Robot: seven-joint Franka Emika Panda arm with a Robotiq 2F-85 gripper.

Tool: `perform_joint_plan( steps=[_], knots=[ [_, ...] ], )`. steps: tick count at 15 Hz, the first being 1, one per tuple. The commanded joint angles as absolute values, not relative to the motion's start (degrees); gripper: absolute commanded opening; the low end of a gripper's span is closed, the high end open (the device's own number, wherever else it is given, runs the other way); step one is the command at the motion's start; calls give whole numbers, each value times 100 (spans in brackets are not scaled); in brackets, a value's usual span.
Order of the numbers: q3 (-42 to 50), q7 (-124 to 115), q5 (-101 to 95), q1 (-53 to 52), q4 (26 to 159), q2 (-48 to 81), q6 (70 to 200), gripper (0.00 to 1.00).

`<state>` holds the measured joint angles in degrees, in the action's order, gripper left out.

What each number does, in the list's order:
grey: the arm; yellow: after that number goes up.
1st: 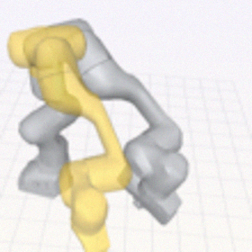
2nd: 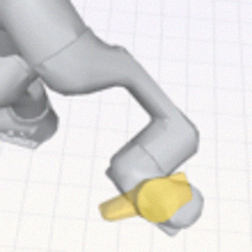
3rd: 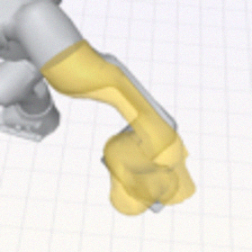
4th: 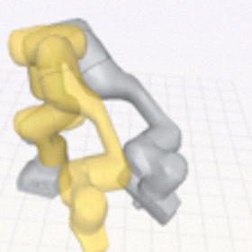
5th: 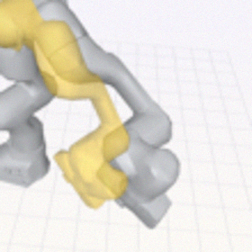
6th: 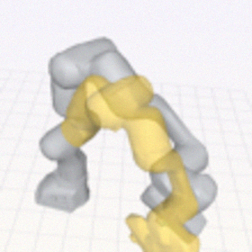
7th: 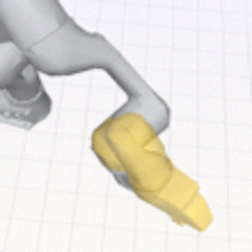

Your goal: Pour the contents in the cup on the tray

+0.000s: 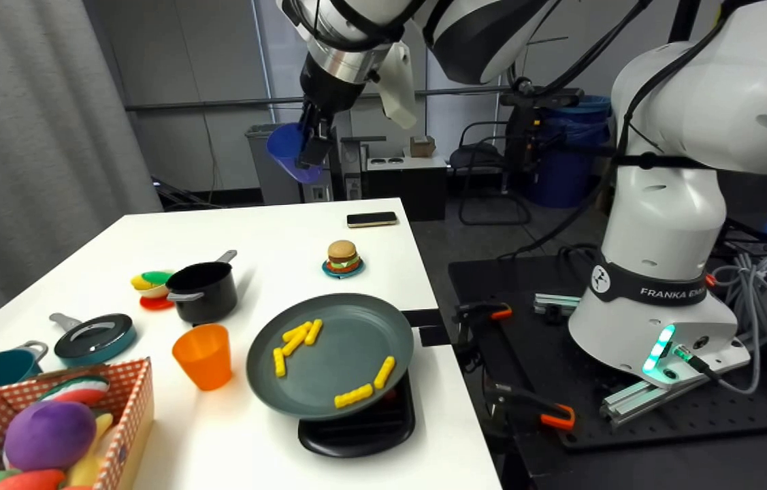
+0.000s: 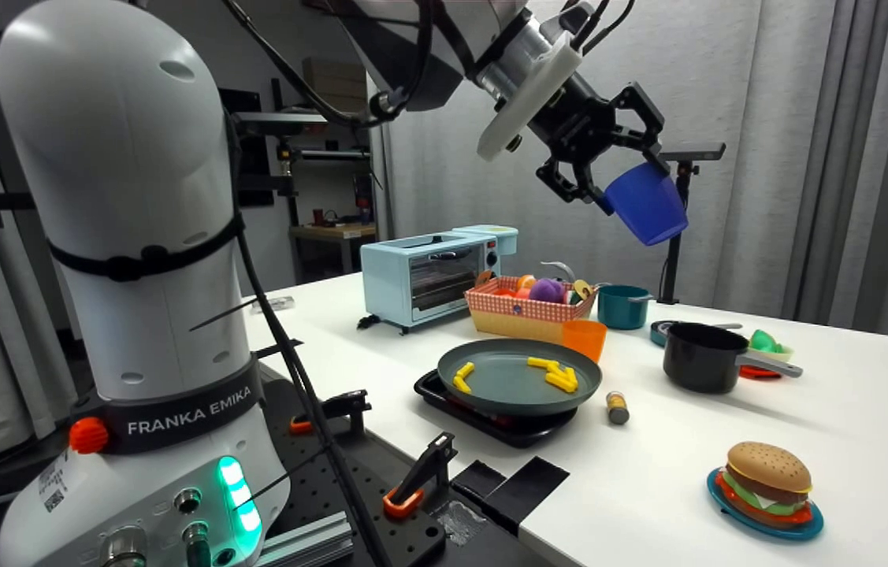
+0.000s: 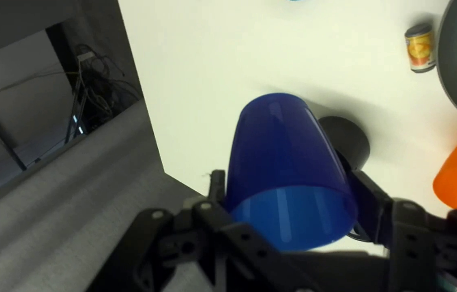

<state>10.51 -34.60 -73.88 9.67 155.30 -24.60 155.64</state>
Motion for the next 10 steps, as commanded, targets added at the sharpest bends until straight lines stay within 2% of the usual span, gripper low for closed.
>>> perform_joint_plan(
  steps=[1, 10],
  knots=[
    [1342, -4032, -7110, 977, 15351, -2027, 16233, 50],
    [1876, -5665, -7320, 1226, 14989, -918, 18118, 50]
  ],
)
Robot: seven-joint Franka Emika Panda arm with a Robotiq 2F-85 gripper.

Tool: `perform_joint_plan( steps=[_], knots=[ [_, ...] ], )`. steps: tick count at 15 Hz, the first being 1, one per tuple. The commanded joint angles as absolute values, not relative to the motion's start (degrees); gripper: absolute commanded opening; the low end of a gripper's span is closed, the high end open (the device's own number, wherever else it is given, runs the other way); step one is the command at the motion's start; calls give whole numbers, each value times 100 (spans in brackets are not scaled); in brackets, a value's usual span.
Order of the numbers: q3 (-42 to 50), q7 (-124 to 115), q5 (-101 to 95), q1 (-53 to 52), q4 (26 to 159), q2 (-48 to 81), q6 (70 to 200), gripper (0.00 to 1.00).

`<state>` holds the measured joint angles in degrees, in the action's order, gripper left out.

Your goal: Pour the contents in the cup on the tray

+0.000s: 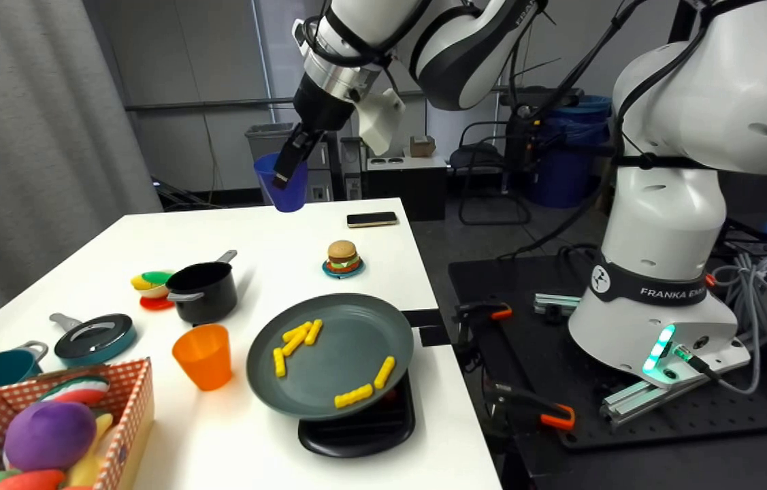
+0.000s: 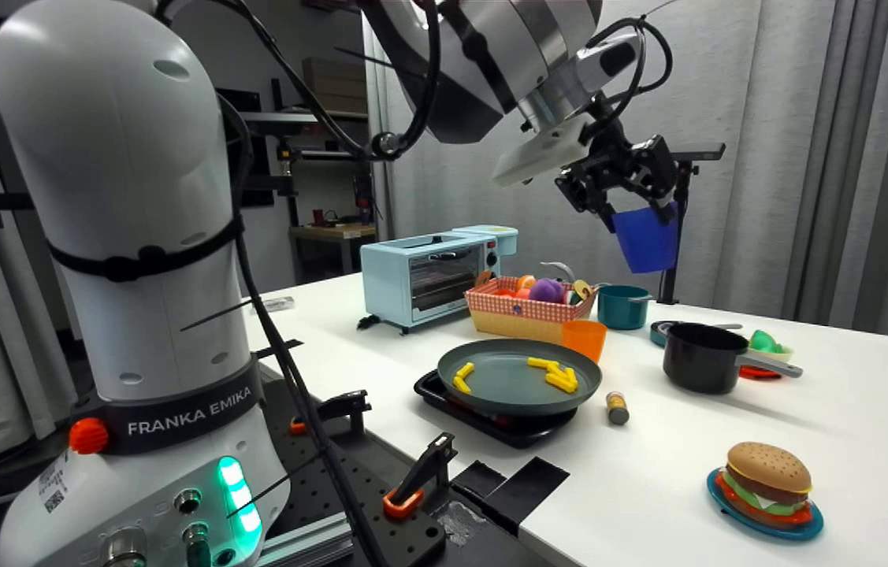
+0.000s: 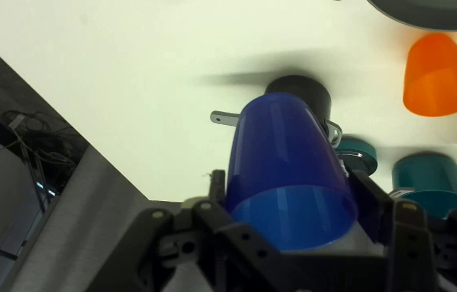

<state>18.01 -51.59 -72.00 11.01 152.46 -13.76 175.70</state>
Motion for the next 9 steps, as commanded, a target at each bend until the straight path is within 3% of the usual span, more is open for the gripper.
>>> perform_joint_plan(
  steps=[1, 9],
  knots=[
    [1881, -5772, -7356, 1271, 14951, -813, 18230, 50],
    [1949, -5979, -7503, 1498, 14696, -69, 18775, 50]
  ],
)
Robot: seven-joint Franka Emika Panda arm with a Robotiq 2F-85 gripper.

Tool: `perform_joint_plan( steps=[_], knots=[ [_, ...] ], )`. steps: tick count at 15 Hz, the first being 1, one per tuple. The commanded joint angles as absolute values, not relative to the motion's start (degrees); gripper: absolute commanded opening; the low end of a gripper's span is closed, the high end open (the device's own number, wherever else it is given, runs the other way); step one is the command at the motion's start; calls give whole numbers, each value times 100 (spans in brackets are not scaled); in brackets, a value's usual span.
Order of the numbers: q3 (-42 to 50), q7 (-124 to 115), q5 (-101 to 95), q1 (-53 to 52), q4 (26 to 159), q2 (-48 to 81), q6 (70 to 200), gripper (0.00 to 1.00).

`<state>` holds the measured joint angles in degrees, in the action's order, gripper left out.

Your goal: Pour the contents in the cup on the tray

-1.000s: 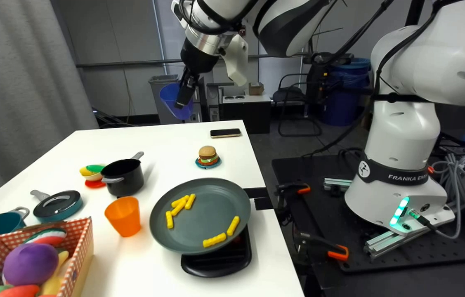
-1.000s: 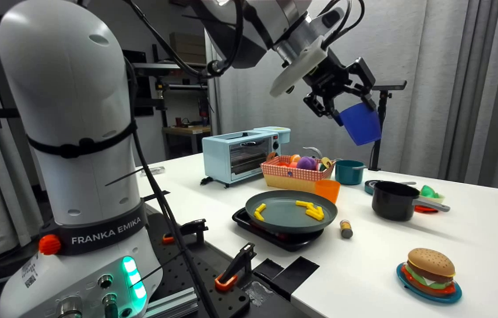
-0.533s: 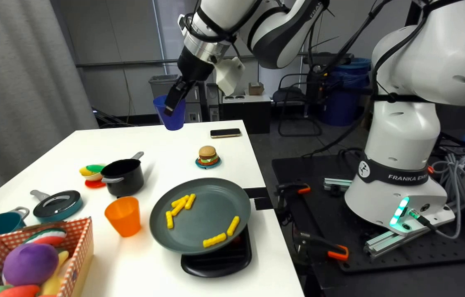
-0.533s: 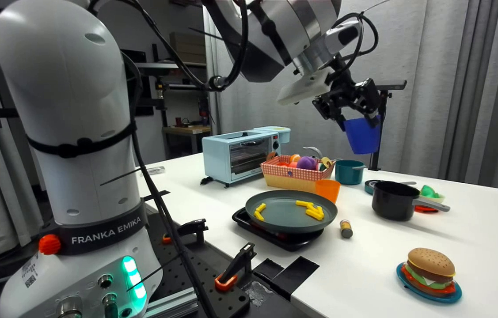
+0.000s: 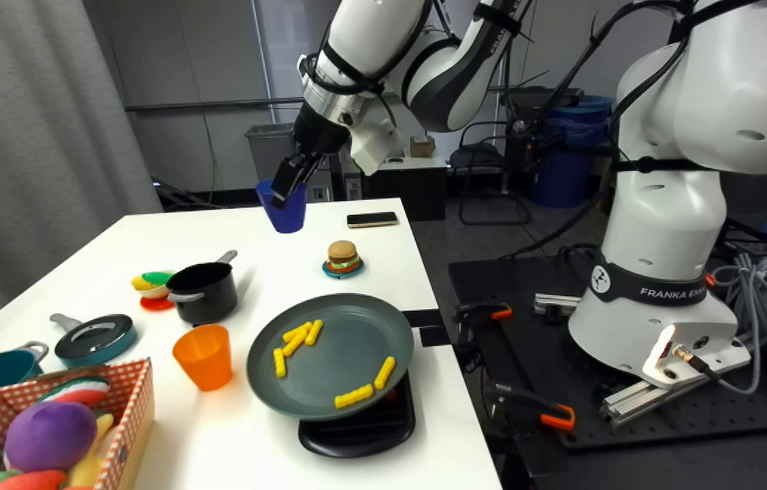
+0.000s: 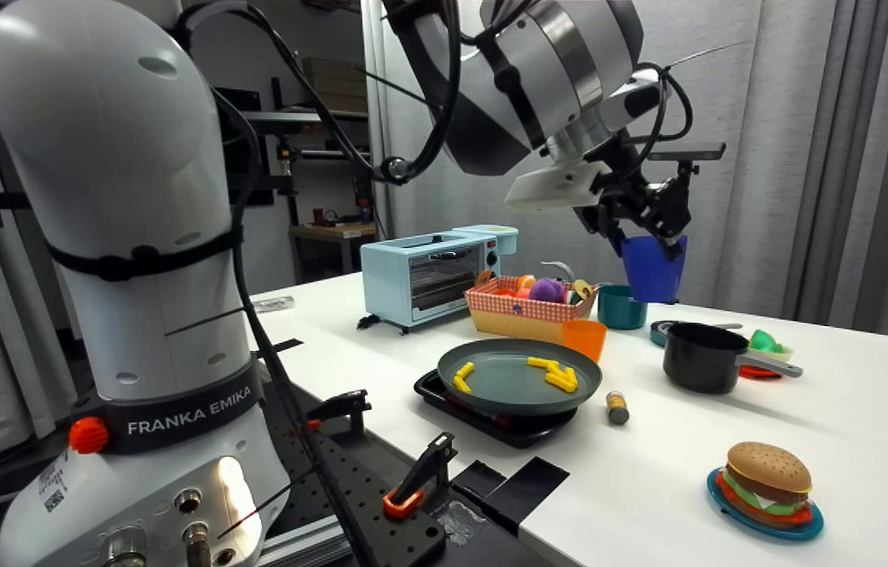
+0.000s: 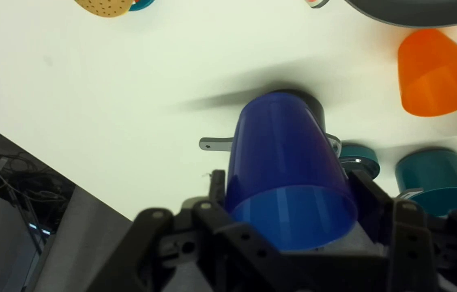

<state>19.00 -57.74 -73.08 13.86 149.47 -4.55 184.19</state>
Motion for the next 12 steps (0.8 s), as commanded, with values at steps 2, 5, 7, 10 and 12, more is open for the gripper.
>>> perform_joint_plan(
  steps=[2, 5, 7, 10, 12],
  knots=[
    [1970, -5935, -7502, 1528, 14597, 142, 18876, 50],
    [2019, -5886, -7503, 1539, 14402, 494, 18994, 50],
    [2069, -5850, -7482, 1523, 14251, 745, 19071, 50],
    [2163, -5790, -7441, 1499, 13989, 1143, 19218, 50],
    [2232, -5735, -7401, 1482, 13804, 1402, 19342, 50]
  ],
)
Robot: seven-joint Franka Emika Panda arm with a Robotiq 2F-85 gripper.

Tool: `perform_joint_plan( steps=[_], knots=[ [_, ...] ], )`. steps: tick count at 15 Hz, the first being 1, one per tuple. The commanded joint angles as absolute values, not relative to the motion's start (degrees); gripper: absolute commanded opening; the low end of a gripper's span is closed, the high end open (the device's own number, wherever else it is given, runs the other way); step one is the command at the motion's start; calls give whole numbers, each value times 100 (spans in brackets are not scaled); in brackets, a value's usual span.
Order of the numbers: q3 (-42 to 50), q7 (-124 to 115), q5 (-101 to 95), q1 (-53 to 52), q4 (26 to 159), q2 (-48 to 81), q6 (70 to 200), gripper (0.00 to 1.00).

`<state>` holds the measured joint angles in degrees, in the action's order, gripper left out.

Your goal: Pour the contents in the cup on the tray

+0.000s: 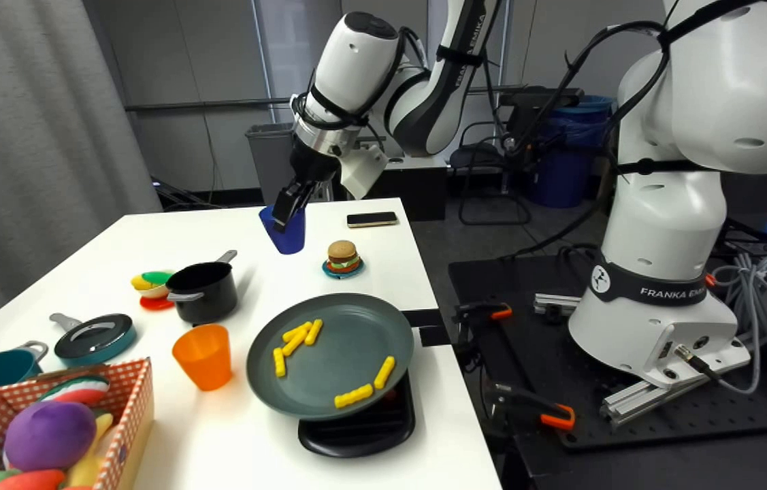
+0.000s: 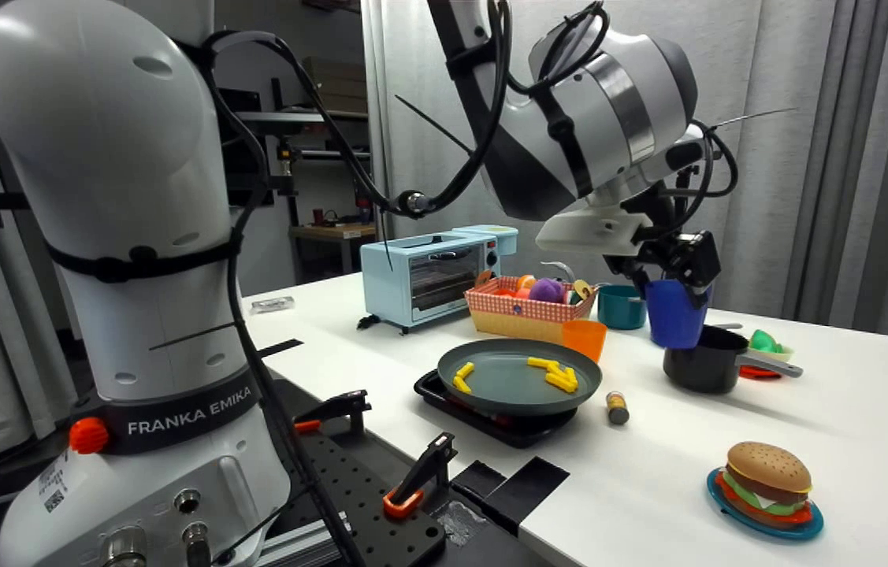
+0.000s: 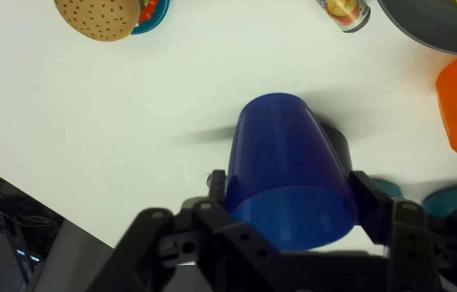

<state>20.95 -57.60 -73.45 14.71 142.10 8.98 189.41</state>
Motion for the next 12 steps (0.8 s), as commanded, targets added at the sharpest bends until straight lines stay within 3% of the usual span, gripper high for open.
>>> perform_joint_plan(
  steps=[1, 6, 7, 8, 10, 11, 12],
  knots=[
    [2265, -5711, -7374, 1471, 13722, 1517, 19395, 50],
    [2427, -5601, -7230, 1418, 13415, 2040, 19677, 50],
    [1863, -4620, -6322, 1911, 13619, 1998, 19594, 50],
    [2417, -5347, -6923, 1432, 13387, 2222, 19799, 50],
    [2438, -5078, -6682, 1396, 13409, 2386, 19964, 50],
    [1752, -4181, -5902, 1985, 13615, 2318, 19849, 50],
    [1676, -3964, -5654, 2028, 13621, 2411, 19912, 50]
  ],
)
